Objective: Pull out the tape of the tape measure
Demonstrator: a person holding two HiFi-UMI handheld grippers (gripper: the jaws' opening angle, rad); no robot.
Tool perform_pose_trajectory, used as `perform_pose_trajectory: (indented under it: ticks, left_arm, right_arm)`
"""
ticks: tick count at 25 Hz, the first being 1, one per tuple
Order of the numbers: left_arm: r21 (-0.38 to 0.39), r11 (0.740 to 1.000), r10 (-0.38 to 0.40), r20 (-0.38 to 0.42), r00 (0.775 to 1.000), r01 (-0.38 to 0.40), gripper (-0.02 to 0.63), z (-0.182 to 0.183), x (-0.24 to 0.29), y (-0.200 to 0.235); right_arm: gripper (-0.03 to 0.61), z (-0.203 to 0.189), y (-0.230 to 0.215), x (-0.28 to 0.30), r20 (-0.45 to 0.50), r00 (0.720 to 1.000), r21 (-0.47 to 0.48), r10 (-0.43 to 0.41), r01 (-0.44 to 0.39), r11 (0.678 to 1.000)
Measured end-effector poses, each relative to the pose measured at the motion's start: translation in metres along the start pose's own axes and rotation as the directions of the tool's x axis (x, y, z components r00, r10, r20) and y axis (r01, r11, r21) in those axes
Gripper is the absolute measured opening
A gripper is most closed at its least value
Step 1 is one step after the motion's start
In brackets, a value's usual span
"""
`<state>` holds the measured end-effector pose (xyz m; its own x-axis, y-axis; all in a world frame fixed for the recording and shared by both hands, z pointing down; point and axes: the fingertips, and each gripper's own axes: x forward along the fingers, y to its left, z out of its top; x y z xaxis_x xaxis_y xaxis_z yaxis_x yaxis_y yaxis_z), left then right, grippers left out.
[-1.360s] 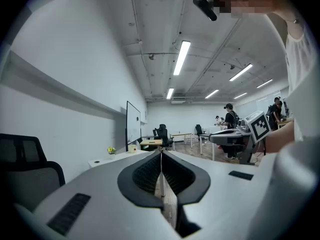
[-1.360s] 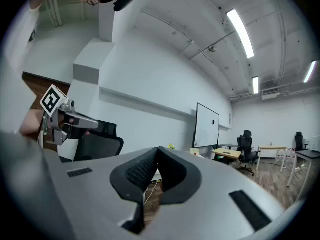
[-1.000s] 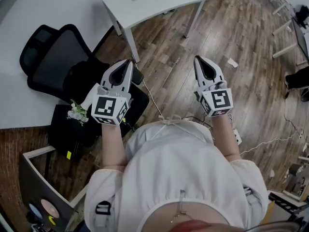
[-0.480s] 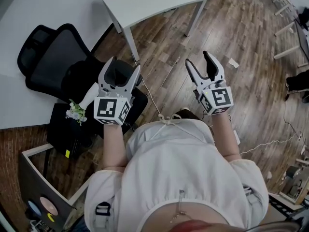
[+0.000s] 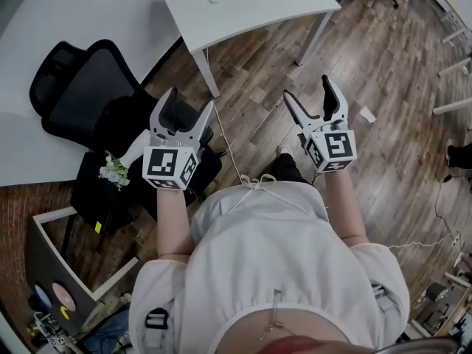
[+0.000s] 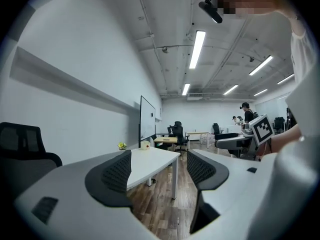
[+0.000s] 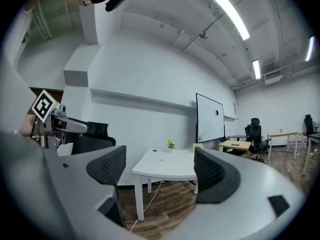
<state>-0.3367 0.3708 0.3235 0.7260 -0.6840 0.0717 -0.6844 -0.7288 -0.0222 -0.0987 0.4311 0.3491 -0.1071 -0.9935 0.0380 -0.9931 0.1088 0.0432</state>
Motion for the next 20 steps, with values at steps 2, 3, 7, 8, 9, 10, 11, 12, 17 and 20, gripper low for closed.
perform_pose_trajectory:
  ticks: [2,3,7,8,9,10,11,12,17,20]
  left_arm:
    - [-0.001,1.0,0.02,-0.019,1.0,-0.02,0.344,0.001,0.027,-0.005]
    - [-0.003,0.999,0.032,-0.027,0.999,-0.032,0.344,0.002,0.042,-0.009]
    - [-0.011,0.996,0.09,-0.039,0.995,-0.09,0.344,0.01,0.102,-0.025]
    - [-0.014,0.994,0.11,-0.04,0.993,-0.111,0.344,0.012,0.118,-0.026]
    - [-0.018,0.991,0.13,-0.041,0.991,-0.131,0.344,0.013,0.133,-0.028]
    - [-0.022,0.989,0.147,-0.044,0.988,-0.148,0.344,0.014,0.147,-0.029]
    - [-0.026,0.986,0.161,-0.049,0.986,-0.162,0.344,0.013,0.161,-0.031]
    - [-0.03,0.984,0.172,-0.055,0.984,-0.174,0.344,0.011,0.173,-0.034]
    - [-0.047,0.977,0.202,-0.11,0.973,-0.208,0.344,-0.004,0.221,-0.043]
    - [-0.045,0.971,0.227,-0.138,0.964,-0.235,0.344,-0.013,0.238,-0.033]
  right_arm:
    - [0.42,0.0,-0.028,0.019,-0.002,1.0,0.015,0.023,-0.023,1.0]
    - [0.42,0.0,-0.043,0.029,-0.003,0.999,0.026,0.036,-0.036,0.999]
    - [0.42,0.001,-0.106,0.07,-0.014,0.995,0.031,0.101,-0.1,0.994]
    - [0.42,0.001,-0.121,0.081,-0.019,0.993,0.023,0.117,-0.117,0.993]
    - [0.42,0.001,-0.135,0.091,-0.023,0.991,0.018,0.134,-0.134,0.991]
    - [0.42,0.001,-0.148,0.101,-0.027,0.988,0.016,0.151,-0.151,0.988]
    - [0.42,0.0,-0.161,0.111,-0.031,0.985,0.015,0.167,-0.167,0.986]
    - [0.42,-0.001,-0.172,0.119,-0.038,0.983,0.013,0.182,-0.182,0.983]
    - [0.42,-0.015,-0.214,0.154,-0.082,0.968,0.018,0.237,-0.236,0.972]
    - [0.419,-0.024,-0.221,0.178,-0.102,0.958,0.029,0.268,-0.267,0.963]
